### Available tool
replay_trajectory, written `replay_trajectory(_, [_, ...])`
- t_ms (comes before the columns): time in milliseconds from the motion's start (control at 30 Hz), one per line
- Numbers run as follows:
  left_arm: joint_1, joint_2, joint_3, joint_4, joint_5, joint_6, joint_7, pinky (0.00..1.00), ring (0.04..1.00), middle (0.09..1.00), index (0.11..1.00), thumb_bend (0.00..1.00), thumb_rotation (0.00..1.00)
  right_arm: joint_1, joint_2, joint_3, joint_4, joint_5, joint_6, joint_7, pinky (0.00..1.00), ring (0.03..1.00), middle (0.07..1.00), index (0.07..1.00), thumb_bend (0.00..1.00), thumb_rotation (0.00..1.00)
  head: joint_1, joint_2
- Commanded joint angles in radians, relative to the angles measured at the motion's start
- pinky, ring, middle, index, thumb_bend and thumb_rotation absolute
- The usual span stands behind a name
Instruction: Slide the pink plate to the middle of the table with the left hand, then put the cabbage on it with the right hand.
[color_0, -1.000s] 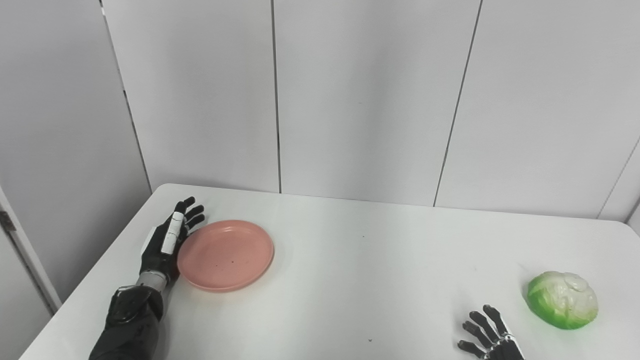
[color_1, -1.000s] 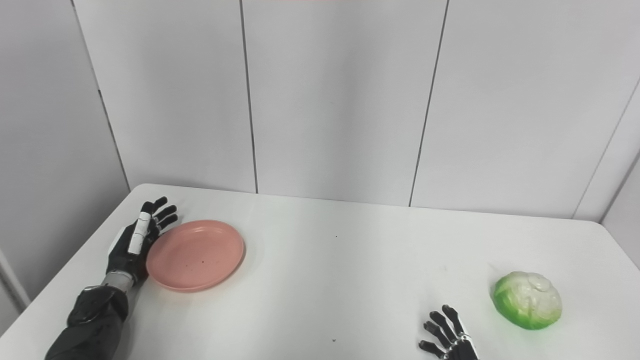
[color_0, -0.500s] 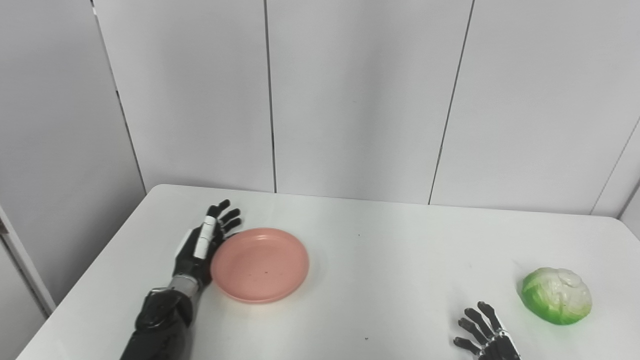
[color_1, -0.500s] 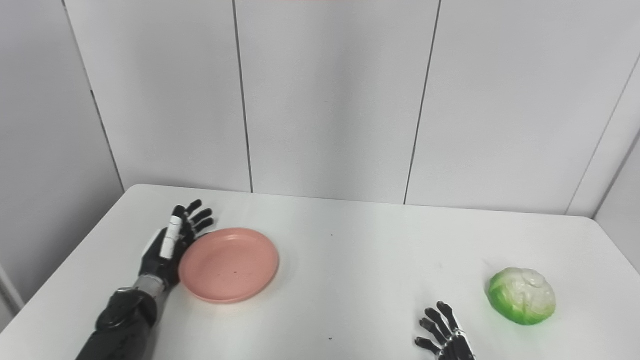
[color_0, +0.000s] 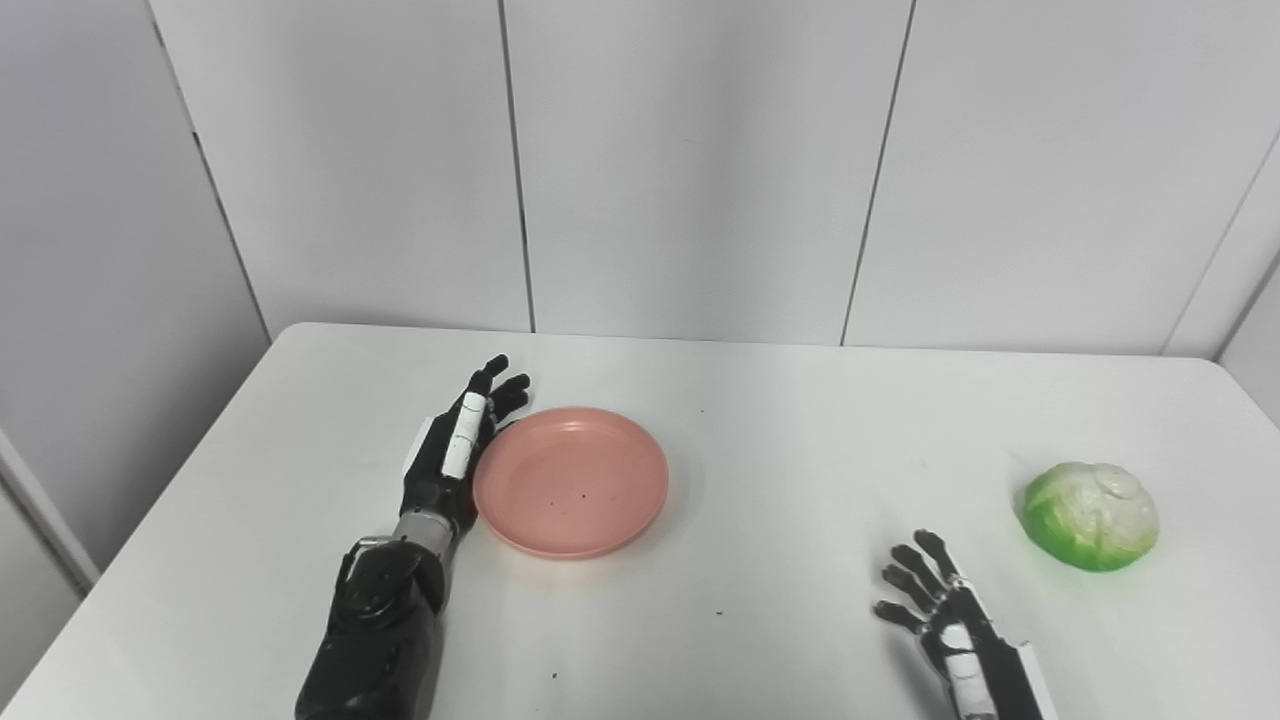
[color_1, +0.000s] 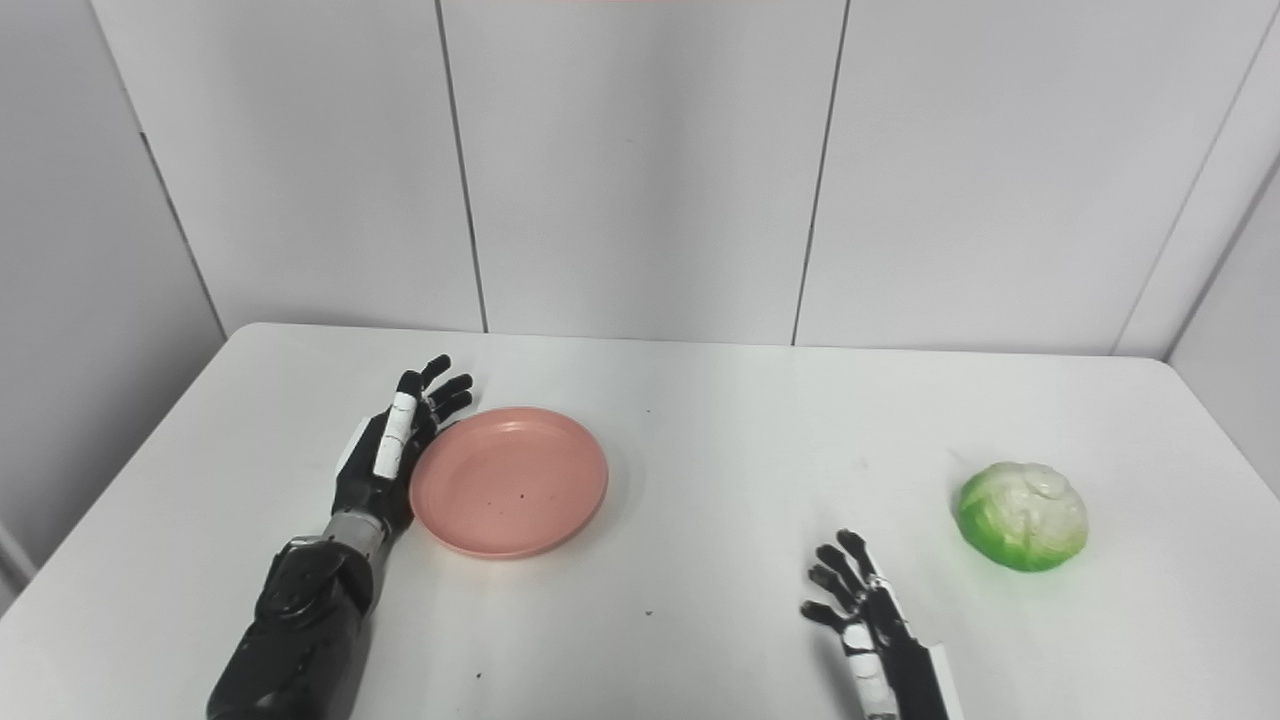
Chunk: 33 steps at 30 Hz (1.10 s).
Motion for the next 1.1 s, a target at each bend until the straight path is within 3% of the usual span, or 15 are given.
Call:
replay_trajectory(0, [0.019, -0.023, -0.009, -0.015, 0.009, 0.034, 0.016, 0.80, 0.880, 0.868, 0.885, 0.91, 0.85, 0.031, 0.025, 0.015, -0.010, -0.004, 0.028, -0.005, 0.77, 0.856, 0.877, 0.911, 0.85, 0.96, 0.000, 0.000])
replay_trajectory(333, [0.101, -0.116, -0.070, -0.141, 0.051, 0.070, 0.045, 0.84, 0.889, 0.892, 0.916, 0.91, 0.90, 0.023, 0.029, 0.042, -0.027, -0.027, 0.045, -0.030, 0.77, 0.854, 0.876, 0.910, 0.87, 0.97, -0.032, 0.016])
replay_trajectory(500, [0.121, -0.168, -0.080, -0.155, 0.051, 0.060, 0.052, 0.90, 0.904, 0.895, 0.925, 0.93, 0.87, 0.023, 0.035, 0.051, -0.018, -0.031, 0.003, -0.040, 0.76, 0.850, 0.874, 0.906, 0.89, 1.00, -0.048, 0.016])
replay_trajectory(800, [0.162, -0.236, -0.105, -0.219, 0.085, 0.063, 0.096, 0.82, 0.893, 0.889, 0.909, 1.00, 0.92, 0.022, 0.062, 0.077, -0.015, -0.043, -0.014, -0.070, 0.78, 0.865, 0.886, 0.919, 0.91, 1.00, -0.111, 0.011])
replay_trajectory(1067, [0.214, -0.278, -0.119, -0.314, 0.089, 0.110, 0.125, 0.87, 0.899, 0.890, 0.925, 1.00, 0.93, 0.016, 0.084, 0.103, -0.011, -0.071, -0.028, -0.103, 0.81, 0.900, 0.924, 0.932, 0.90, 1.00, -0.163, 0.008])
